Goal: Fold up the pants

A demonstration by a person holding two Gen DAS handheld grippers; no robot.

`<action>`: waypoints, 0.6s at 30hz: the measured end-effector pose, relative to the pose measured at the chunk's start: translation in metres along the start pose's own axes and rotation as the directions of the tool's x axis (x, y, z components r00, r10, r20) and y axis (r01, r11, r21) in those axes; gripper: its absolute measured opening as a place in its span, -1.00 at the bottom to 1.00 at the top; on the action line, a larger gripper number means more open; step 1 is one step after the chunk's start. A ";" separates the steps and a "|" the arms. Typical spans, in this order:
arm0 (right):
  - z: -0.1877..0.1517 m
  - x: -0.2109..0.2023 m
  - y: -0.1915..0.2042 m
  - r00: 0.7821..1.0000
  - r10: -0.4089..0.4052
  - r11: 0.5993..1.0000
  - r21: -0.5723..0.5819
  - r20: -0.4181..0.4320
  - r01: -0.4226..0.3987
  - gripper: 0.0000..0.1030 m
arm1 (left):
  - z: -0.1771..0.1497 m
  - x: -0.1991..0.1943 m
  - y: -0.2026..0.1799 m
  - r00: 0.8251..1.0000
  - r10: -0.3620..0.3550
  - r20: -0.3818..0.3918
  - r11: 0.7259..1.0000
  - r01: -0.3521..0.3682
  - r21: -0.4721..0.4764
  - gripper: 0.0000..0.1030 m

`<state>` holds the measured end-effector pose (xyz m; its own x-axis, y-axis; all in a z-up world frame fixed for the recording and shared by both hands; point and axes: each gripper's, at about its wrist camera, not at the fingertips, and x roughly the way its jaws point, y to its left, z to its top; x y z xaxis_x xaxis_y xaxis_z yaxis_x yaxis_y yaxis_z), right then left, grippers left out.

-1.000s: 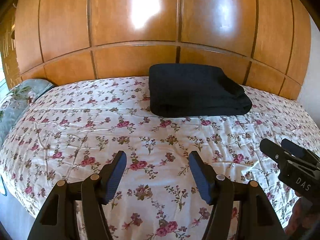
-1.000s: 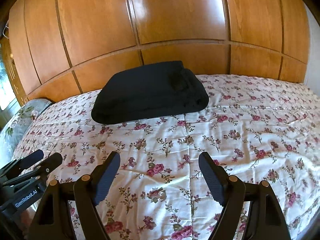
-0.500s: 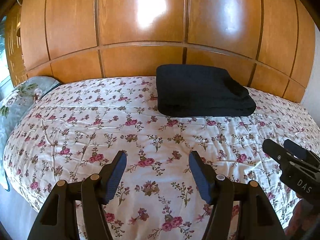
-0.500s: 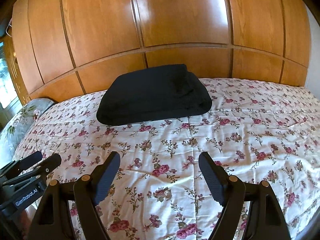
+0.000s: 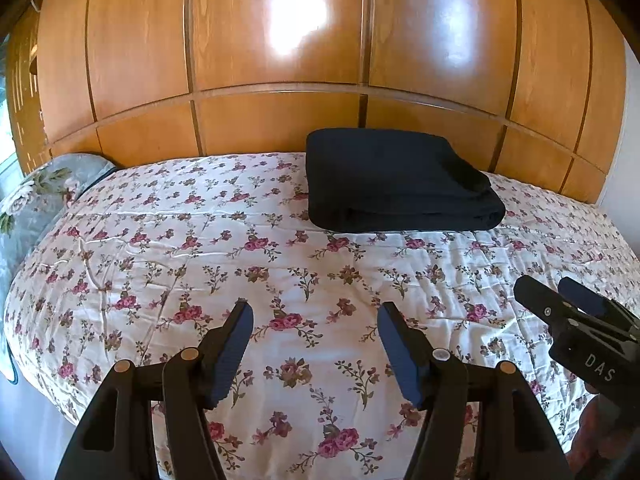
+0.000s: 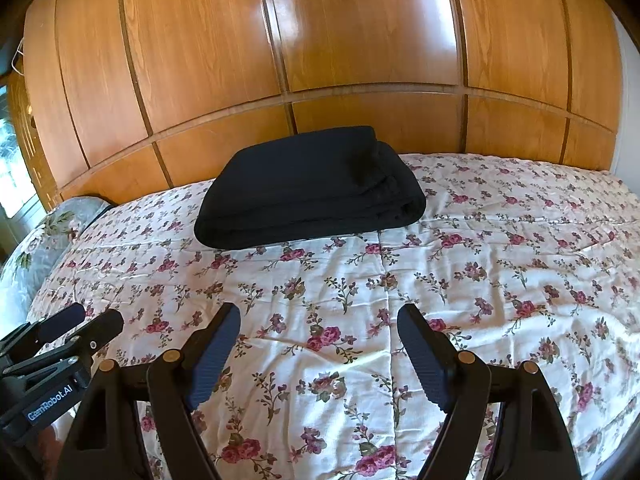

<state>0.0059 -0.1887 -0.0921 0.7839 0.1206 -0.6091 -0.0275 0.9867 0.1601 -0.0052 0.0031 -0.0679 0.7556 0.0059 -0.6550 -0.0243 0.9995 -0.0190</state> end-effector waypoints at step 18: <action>-0.003 0.007 -0.002 1.000 0.004 1.000 0.013 -0.028 -0.004 0.57 | -0.003 0.006 0.001 1.000 -0.001 -0.018 1.000 0.001 0.002 0.27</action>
<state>0.0101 -0.1897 -0.0990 0.7662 0.1280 -0.6298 -0.0229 0.9848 0.1723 -0.0030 0.0036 -0.0742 0.7434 0.0046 -0.6688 -0.0226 0.9996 -0.0182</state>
